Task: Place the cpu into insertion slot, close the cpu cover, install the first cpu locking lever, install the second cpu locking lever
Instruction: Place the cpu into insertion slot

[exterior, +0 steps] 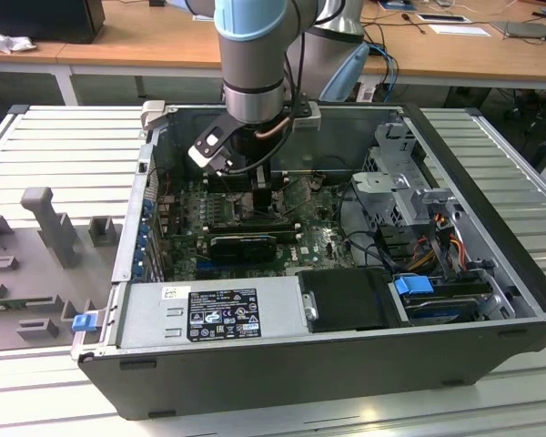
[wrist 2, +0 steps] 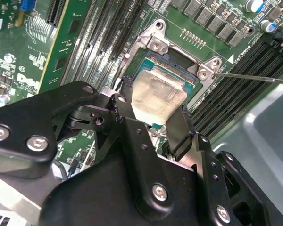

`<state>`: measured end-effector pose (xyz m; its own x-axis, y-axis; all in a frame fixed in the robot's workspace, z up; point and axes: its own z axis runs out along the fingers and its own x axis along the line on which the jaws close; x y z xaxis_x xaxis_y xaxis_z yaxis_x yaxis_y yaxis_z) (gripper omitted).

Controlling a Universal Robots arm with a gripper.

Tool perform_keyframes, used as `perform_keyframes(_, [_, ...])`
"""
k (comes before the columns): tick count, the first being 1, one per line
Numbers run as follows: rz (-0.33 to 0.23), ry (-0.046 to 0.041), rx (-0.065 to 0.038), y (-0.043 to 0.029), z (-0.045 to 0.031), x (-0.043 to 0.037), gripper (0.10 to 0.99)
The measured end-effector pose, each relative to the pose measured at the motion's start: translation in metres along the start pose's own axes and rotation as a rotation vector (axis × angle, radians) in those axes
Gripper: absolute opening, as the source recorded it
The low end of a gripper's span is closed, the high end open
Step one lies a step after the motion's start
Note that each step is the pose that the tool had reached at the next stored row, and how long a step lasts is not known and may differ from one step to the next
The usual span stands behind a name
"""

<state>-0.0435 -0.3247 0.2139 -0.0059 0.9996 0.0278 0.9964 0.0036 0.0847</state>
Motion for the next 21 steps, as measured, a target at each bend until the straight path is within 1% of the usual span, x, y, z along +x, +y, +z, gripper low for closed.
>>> perform_keyframes(3, [0.006, -0.0004, 0.000, -0.0001, 0.0027, 0.0015, 0.529])
perform_keyframes(10, [0.008, -0.0007, 0.000, -0.0005, 0.0066, 0.0019, 0.529])
perform_keyframes(21, [0.013, -0.0011, 0.001, 0.0000, 0.0100, 0.0031, 0.529])
